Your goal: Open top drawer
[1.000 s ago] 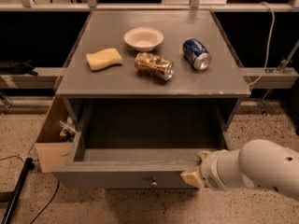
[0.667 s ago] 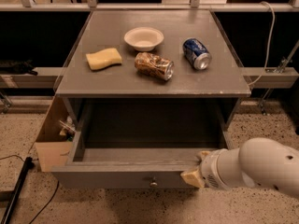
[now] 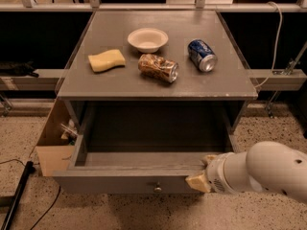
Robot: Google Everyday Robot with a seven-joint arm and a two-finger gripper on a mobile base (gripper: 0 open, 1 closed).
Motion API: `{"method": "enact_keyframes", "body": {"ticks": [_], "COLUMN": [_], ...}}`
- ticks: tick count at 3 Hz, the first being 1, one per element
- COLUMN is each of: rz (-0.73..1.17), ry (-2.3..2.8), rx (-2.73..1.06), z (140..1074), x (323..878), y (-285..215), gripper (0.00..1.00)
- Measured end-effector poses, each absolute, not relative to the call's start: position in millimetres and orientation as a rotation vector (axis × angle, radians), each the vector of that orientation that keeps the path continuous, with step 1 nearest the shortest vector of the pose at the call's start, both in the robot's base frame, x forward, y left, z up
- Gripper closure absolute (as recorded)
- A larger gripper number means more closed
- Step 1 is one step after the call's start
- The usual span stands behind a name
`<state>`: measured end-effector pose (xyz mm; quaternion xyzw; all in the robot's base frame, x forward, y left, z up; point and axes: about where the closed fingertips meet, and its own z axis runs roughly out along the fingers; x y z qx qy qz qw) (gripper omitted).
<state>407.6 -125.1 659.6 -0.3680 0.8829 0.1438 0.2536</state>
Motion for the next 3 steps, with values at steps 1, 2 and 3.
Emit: {"method": "enact_keyframes", "body": {"ticks": [1,2,3], "rz": [0.391,0.391,0.391], "ry": [2.400,2.400,2.399], "rx": [-1.000,-1.000,-1.000], "z": [659.6,659.6,659.6], "x": [407.6,407.6,407.6], "y": [-125.1,-125.1,-125.0], "gripper": [0.28,0.00,0.00]}}
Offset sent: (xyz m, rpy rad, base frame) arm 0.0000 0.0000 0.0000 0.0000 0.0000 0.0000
